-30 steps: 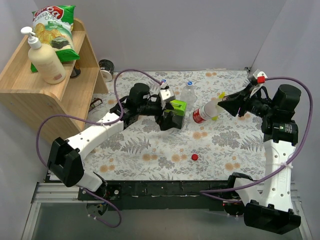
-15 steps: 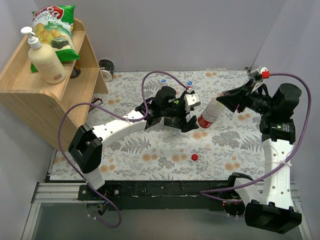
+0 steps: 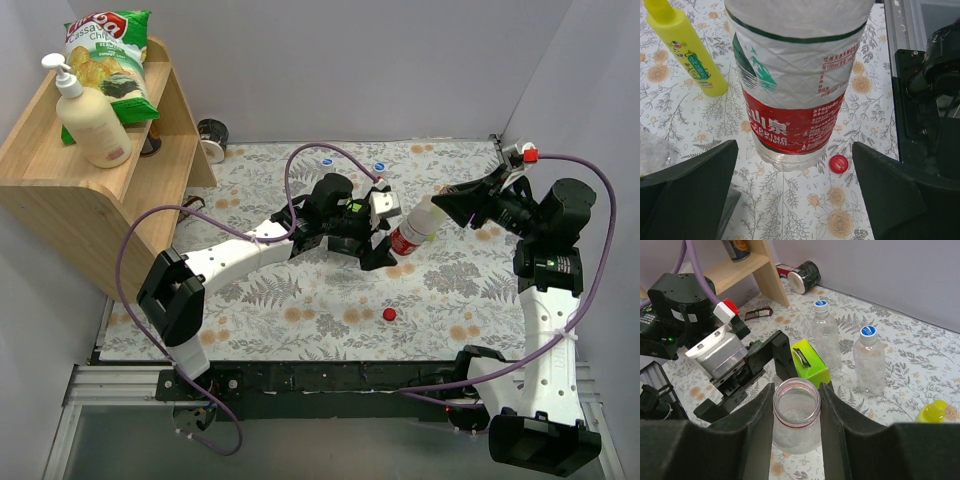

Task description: Screw on the bottle caps

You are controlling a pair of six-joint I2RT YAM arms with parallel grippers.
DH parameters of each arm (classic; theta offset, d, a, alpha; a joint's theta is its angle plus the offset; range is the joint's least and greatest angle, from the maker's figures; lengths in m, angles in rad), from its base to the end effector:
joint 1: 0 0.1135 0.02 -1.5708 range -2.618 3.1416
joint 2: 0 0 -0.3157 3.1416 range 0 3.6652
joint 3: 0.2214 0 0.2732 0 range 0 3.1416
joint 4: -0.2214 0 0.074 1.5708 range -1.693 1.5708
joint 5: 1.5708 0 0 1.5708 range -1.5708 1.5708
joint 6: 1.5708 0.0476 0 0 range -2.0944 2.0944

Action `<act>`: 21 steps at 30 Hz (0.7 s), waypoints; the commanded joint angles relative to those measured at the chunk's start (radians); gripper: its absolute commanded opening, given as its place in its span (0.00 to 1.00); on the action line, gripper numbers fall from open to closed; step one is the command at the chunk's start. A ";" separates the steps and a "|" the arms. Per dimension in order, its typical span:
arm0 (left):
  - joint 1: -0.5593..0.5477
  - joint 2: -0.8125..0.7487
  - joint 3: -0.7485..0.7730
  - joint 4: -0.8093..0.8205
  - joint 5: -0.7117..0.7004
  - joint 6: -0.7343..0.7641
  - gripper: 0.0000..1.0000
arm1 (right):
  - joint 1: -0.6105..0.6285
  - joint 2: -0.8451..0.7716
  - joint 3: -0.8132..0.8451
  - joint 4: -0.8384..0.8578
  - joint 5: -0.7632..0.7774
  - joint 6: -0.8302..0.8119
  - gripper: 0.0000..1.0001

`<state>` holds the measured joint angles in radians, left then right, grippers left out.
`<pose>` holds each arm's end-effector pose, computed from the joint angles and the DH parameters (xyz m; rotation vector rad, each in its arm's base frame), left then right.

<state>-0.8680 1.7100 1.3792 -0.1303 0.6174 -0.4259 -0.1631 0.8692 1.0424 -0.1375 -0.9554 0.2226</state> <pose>0.2610 -0.3508 0.3461 0.9110 2.0611 -1.3884 0.1739 0.0108 0.4633 -0.4731 1.5316 0.7745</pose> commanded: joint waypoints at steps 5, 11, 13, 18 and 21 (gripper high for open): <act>-0.025 0.040 0.083 0.043 0.012 -0.054 0.97 | 0.004 -0.015 -0.024 0.128 0.017 0.096 0.01; -0.055 0.077 0.104 0.057 -0.045 -0.045 0.95 | 0.005 -0.018 -0.025 0.127 0.012 0.101 0.01; -0.057 0.079 0.103 0.057 -0.045 -0.042 0.91 | 0.005 -0.019 -0.027 0.127 0.010 0.103 0.01; -0.055 0.069 0.095 0.067 -0.050 -0.042 0.79 | 0.004 -0.018 -0.036 0.119 0.007 0.103 0.01; -0.055 0.063 0.092 0.081 -0.044 -0.050 0.70 | 0.007 -0.019 -0.044 0.107 0.009 0.103 0.01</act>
<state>-0.9245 1.8111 1.4487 -0.0822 0.5774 -0.4747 -0.1619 0.8650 1.0157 -0.0685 -0.9451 0.3176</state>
